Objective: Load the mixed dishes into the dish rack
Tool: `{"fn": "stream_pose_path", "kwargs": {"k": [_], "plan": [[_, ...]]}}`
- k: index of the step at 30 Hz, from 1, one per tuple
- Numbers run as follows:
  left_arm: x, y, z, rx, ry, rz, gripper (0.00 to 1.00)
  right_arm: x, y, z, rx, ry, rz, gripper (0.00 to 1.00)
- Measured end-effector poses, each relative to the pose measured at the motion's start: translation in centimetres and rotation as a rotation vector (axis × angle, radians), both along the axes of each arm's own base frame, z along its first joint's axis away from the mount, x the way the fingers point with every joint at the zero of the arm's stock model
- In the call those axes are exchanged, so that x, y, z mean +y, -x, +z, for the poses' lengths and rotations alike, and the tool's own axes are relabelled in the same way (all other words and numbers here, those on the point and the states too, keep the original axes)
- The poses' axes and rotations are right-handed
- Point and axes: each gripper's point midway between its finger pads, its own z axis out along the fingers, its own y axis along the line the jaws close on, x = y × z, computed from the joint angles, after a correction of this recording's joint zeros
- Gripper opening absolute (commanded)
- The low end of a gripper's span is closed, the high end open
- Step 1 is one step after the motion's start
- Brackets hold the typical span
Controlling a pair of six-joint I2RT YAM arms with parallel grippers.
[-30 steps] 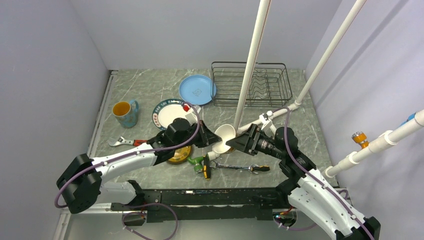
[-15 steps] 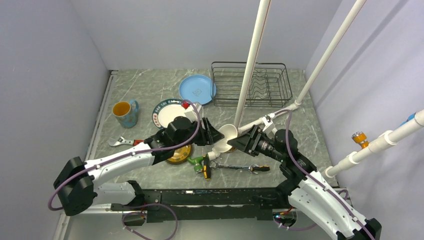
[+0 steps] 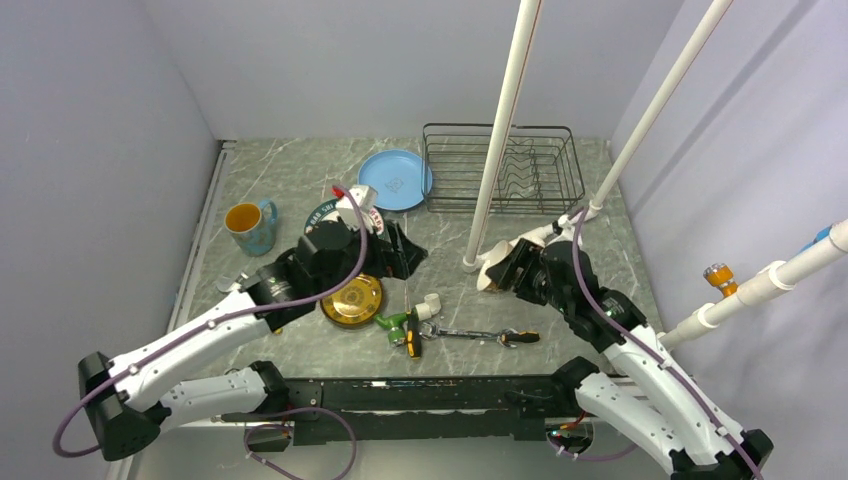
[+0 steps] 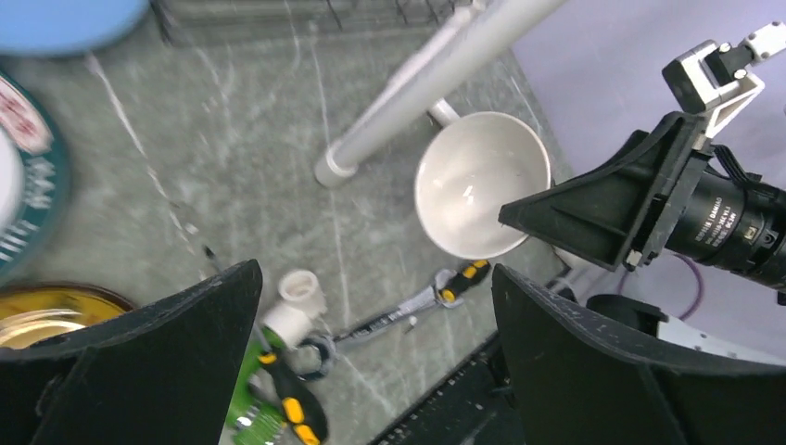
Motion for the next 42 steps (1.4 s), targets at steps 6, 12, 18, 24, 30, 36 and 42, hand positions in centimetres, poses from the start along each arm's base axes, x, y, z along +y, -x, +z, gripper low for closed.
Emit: {"fn": "stream_pose_path", "kwargs": {"k": [6,12,18,24,30,36,42], "plan": [[3.3,-1.5,8.3,-0.253,-0.108,0.042,0.99,-4.9,-3.5,1.3,-0.045,0.259,-0.152,0.0],[7.0,-3.5,16.8,-0.502,-0.182,0.136,0.99,-10.8,-7.6,3.0,-0.043,0.349,-0.312,0.0],[10.0,-6.2,18.4,-0.576,-0.258,0.234,0.99,-12.4,-13.8,5.9,-0.104,0.381,-0.303,0.0],[11.0,-7.6,12.6,-0.546,-0.379,0.247,0.99,-10.4,-20.7,7.7,-0.223,0.406,-0.155,0.0],[12.3,-8.3,8.5,-0.499,-0.468,0.277,0.99,-7.8,-27.7,8.5,-0.352,0.432,0.012,0.0],[12.9,-8.8,9.4,-0.53,-0.465,0.33,0.99,-5.3,-33.1,6.6,-0.445,0.473,0.21,0.0],[14.0,-9.4,9.7,-0.546,-0.491,0.377,0.99,-3.0,-36.5,2.3,-0.492,0.52,0.424,0.0]]}}
